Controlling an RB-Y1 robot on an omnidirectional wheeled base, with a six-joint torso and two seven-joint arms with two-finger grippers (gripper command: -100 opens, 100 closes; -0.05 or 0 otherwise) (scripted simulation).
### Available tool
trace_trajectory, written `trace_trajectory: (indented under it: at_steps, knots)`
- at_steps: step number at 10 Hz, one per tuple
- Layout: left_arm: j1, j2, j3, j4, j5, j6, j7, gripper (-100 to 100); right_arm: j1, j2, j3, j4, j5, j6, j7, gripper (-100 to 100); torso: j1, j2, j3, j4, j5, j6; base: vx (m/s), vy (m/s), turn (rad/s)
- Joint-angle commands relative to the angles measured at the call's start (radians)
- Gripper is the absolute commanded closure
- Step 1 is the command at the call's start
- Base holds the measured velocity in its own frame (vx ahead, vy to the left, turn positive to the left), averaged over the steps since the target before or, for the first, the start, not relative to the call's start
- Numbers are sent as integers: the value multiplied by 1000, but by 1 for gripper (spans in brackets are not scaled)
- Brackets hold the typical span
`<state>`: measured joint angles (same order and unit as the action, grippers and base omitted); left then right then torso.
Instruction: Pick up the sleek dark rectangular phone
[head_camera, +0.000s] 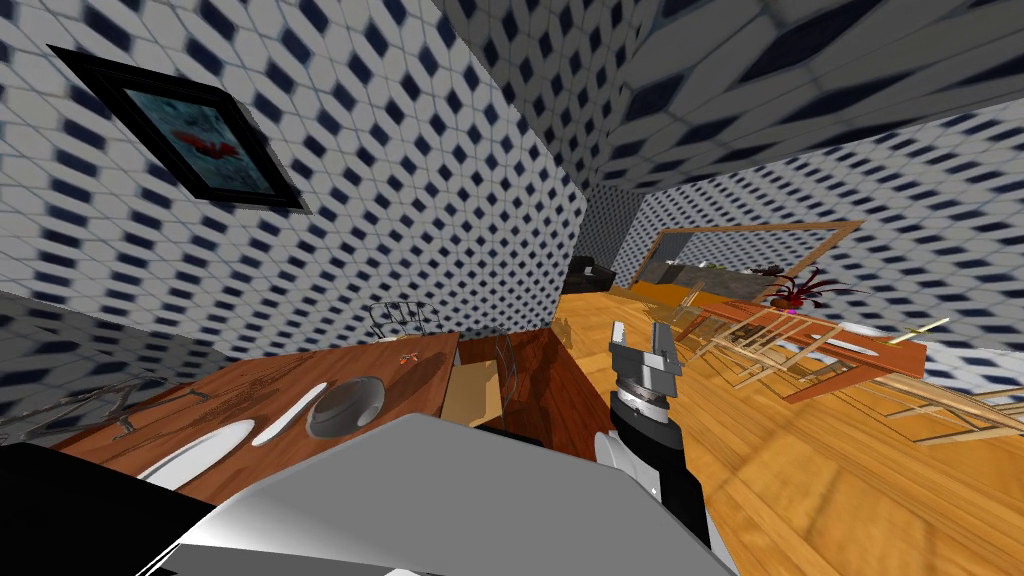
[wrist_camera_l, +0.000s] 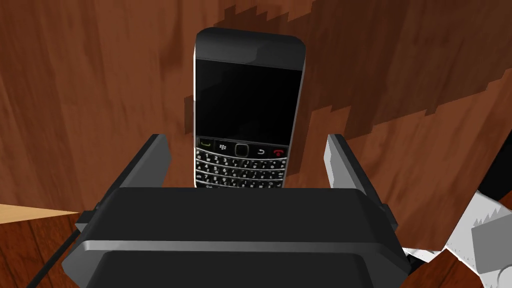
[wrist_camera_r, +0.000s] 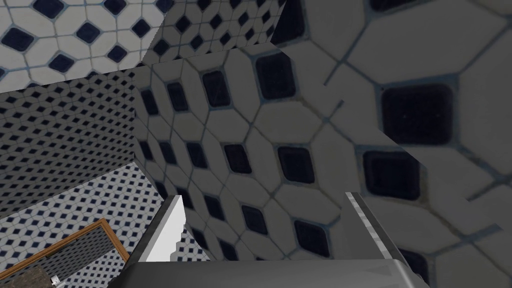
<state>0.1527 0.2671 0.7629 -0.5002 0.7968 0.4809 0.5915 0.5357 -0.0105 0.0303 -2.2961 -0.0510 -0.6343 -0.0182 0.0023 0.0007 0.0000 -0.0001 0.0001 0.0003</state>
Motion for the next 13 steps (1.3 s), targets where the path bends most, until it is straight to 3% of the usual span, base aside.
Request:
trace_trajectory:
  at_steps: [1,2,3,7,8,9,13]
  knots:
    - [-12,-25,-6,21,-2,-37,-17,-100,0,0,0,0,0,0,0,0,0,0,0,0,0,0,-1,42,62]
    - [-15,-6,-1,32,11,-23,-23,-100,0,0,0,0,0,0,0,0,1,0,0,0,0,0,-3,20,6]
    - [-17,-7,-1,36,12,-29,-29,100,0,0,0,0,0,0,0,0,0,0,0,0,0,0,0,0,0]
    - [-16,-7,-1,36,12,-29,-29,100,0,0,0,0,0,0,0,0,-1,0,0,0,0,0,0,0,0]
    - [-16,-7,-1,36,12,-29,-29,0,0,0,0,0,0,0,0,0,-1,0,0,0,0,0,0,0,0]
    - [2,10,4,5,8,7,-10,100,0,0,0,0,0,0,0,0,-1,0,0,0,0,0,4,-36,-23]
    - [19,52,17,-14,20,62,-1,100,0,0,0,0,0,0,0,0,-6,0,0,0,-1,0,-2,-67,-44]
